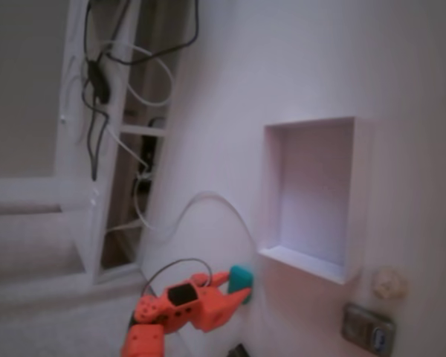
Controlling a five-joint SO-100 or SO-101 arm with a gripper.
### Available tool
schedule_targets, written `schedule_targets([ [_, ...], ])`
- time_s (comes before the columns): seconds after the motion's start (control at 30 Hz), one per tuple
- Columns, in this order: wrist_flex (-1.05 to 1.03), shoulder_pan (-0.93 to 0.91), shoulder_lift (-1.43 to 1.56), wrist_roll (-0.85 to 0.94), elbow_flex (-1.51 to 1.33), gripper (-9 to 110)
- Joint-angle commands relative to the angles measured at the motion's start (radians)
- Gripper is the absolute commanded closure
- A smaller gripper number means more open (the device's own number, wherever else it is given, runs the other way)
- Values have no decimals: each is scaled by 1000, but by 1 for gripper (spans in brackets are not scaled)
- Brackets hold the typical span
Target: Grasp the green cube and put it in the bin.
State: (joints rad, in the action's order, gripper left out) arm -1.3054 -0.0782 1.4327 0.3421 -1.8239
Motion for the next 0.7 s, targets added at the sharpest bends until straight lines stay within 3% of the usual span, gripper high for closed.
schedule_targets([
  [0.0, 2, -2, 63, -2, 34, 110],
  [0.37, -80, -49, 132, -8, 164, 110],
  [0.67, -160, -333, 155, 3, 476, 110],
])
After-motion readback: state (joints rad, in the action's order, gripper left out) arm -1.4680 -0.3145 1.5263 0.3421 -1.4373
